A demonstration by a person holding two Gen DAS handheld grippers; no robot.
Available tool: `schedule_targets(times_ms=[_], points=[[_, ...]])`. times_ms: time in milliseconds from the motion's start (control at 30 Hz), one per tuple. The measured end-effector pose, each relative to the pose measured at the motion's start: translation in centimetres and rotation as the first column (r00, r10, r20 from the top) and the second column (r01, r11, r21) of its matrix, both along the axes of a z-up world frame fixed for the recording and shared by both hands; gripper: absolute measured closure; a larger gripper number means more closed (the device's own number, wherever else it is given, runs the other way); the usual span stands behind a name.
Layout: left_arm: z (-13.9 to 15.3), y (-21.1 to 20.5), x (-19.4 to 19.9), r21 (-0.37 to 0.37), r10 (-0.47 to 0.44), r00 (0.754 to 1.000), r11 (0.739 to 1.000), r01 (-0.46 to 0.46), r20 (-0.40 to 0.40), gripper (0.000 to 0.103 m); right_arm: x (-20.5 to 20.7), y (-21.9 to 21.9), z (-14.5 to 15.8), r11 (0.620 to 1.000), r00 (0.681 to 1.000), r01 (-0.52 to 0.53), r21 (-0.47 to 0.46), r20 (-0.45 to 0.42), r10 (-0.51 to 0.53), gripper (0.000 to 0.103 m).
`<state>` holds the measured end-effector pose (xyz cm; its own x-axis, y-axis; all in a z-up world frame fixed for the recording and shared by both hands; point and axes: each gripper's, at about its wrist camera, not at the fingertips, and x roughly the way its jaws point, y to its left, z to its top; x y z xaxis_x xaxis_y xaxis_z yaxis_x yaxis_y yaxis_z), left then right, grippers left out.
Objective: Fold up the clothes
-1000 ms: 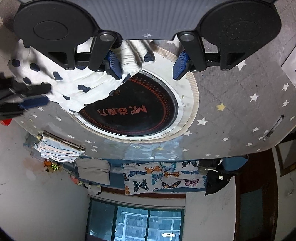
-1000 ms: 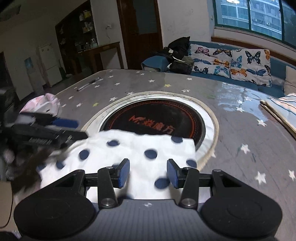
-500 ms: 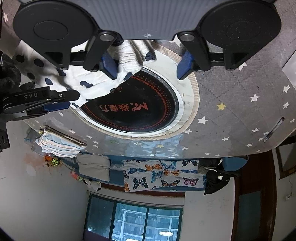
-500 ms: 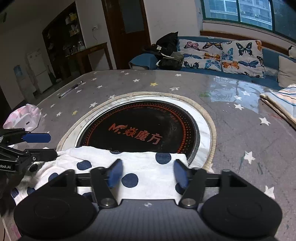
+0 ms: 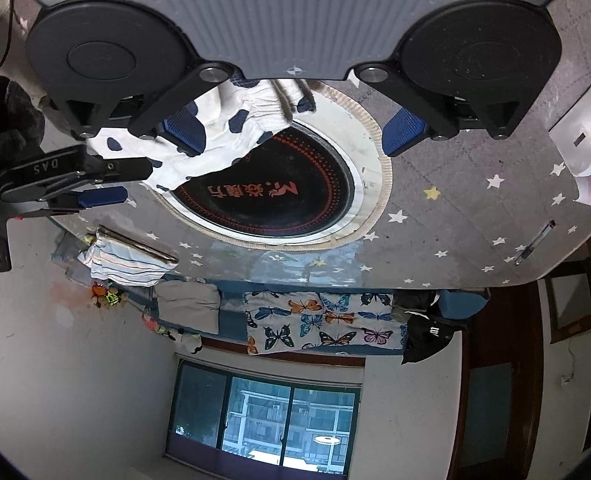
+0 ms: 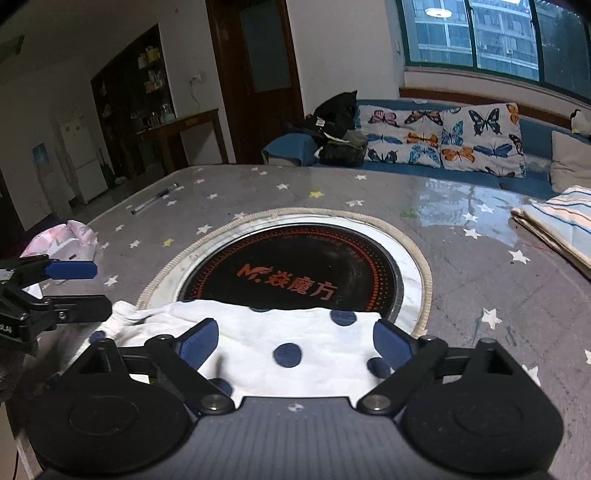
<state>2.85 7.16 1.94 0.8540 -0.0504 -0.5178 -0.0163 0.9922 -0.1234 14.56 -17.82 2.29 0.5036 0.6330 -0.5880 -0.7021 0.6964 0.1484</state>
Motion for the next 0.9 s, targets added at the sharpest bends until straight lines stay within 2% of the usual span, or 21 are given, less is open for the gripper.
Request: schedule_targets(times_ms=[67,133,367,667,800,900], points=[[0.0,0.0,-0.2,-0.003,0.0,1.0,1.0,0.0,-0.001,0.0,-0.7,-0.1,0.2,1.0,1.0,0.0,0.008,0.011,0.0,0.001],[0.0,-0.1,-0.3,-0.01,0.001,1.0,1.0,-0.001,0.001,0.0,-1.5,-0.2,0.4,1.0,1.0,0.004,0.017,0.025,-0.004,0.0],[0.2,-0.3,-1.0,-0.03,-0.007,1.0,1.0,0.007,0.013,0.0,-3.8,-0.7,1.2,0.998,0.999,0.02,0.065,0.048,-0.023,0.0],[-0.1,-0.6,-1.5,-0.043,0.001,1.0,0.999,0.0,0.004,0.0,-5.3,-0.3,0.9,0.993,1.0,0.0,0.12,0.029,-0.003,0.0],[-0.3,-0.4,-1.9,-0.043,0.004,1.0,0.999,-0.004,-0.007,0.0,-6.2,0.0,0.7,0.989,0.999,-0.049,0.137,0.013,0.047,0.0],[-0.3,0.1,-2.3,-0.057,0.015,1.0,0.998,-0.016,-0.017,0.0,-7.0,0.5,0.6,0.99,0.997,-0.083,0.115,0.008,0.083,0.0]])
